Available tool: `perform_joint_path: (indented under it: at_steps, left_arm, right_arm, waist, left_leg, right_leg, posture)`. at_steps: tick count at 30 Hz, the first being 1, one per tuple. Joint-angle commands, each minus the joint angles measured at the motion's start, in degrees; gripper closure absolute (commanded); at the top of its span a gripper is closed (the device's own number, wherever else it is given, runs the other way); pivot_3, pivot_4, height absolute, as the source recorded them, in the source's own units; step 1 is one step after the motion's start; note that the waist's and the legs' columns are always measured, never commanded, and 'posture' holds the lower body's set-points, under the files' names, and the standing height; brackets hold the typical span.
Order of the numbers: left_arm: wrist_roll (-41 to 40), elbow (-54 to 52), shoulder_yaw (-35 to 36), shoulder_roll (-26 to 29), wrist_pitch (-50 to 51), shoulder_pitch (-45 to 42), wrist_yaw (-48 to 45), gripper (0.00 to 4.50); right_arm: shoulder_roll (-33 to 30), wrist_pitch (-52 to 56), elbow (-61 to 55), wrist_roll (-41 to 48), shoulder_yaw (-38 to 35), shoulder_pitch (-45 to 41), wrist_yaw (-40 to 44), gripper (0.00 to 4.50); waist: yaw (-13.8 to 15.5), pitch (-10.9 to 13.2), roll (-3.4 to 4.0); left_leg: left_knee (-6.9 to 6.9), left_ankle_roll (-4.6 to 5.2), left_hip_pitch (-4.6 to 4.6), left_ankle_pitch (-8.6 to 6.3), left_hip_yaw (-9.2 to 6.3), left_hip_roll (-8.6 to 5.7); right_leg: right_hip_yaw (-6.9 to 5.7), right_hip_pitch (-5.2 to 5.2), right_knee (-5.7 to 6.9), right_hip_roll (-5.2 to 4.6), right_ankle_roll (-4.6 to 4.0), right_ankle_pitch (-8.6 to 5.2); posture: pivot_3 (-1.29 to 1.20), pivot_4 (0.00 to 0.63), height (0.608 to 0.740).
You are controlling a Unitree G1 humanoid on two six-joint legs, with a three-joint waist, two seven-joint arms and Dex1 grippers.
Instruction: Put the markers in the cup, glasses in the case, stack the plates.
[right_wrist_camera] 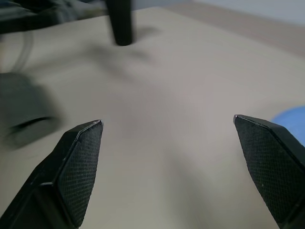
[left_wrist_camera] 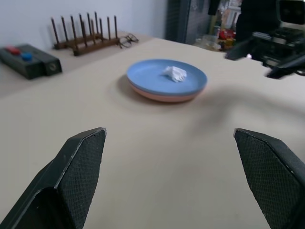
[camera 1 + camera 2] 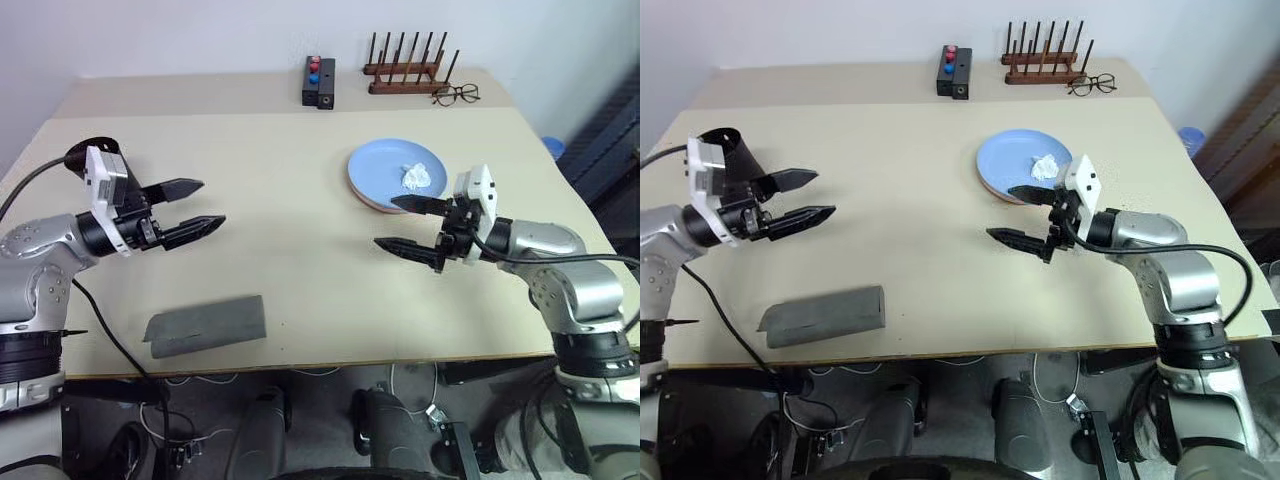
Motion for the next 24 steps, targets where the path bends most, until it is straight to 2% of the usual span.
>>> perform_joint_path:
  at_steps: [1, 8, 15, 24]
  left_arm:
    - [-2.3, -2.1, 3.5, 1.1, 0.3, 1.3, -0.2, 0.00]
    - [-3.5, -3.8, 3.1, -0.4, 0.1, 2.4, 0.5, 0.00]
    - [-3.9, -6.5, 3.8, -1.7, -4.7, 7.9, -3.6, 0.00]
    - [-3.9, -7.5, 4.1, -1.1, -7.5, 14.1, -7.1, 0.00]
  right_arm:
    - [-3.1, 5.0, -6.5, 4.8, -2.8, 0.4, 0.3, 0.03]
    - [-7.0, 3.9, -7.0, 6.0, -5.4, 0.8, 2.0, 0.03]
    - [-12.0, -3.4, -9.6, 4.2, -7.5, 7.1, 7.6, 0.03]
    - [-12.1, -8.8, -8.8, 4.7, -8.3, 7.0, 11.0, 0.03]
  waist:
    - [0.0, 0.0, 0.00]
    - [0.4, 0.0, 0.00]
    - [0.4, 0.0, -0.01]
    - [0.3, 0.0, 0.01]
  left_leg:
    - [-0.01, 0.00, 0.00, 0.00, 0.00, 0.01]
    - [-0.02, -0.01, -0.07, -0.01, 0.02, 0.02]
    - [-0.10, 0.01, -0.15, -0.02, 0.06, 0.01]
    - [-0.08, 0.00, -0.10, -0.03, 0.09, 0.05]
  right_leg:
    - [0.00, 0.00, -0.01, 0.01, 0.00, -0.01]
    - [-0.01, 0.03, -0.30, 0.01, -0.09, 0.05]
    - [-0.02, 0.11, -0.59, 0.01, -0.06, 0.08]
    - [-0.02, 0.10, -0.64, 0.01, -0.14, 0.15]
  posture:
    - [0.00, 0.150, 0.740]
    - [0.00, 0.150, 0.740]
    - [0.00, 0.150, 0.740]
    - [0.00, 0.150, 0.740]
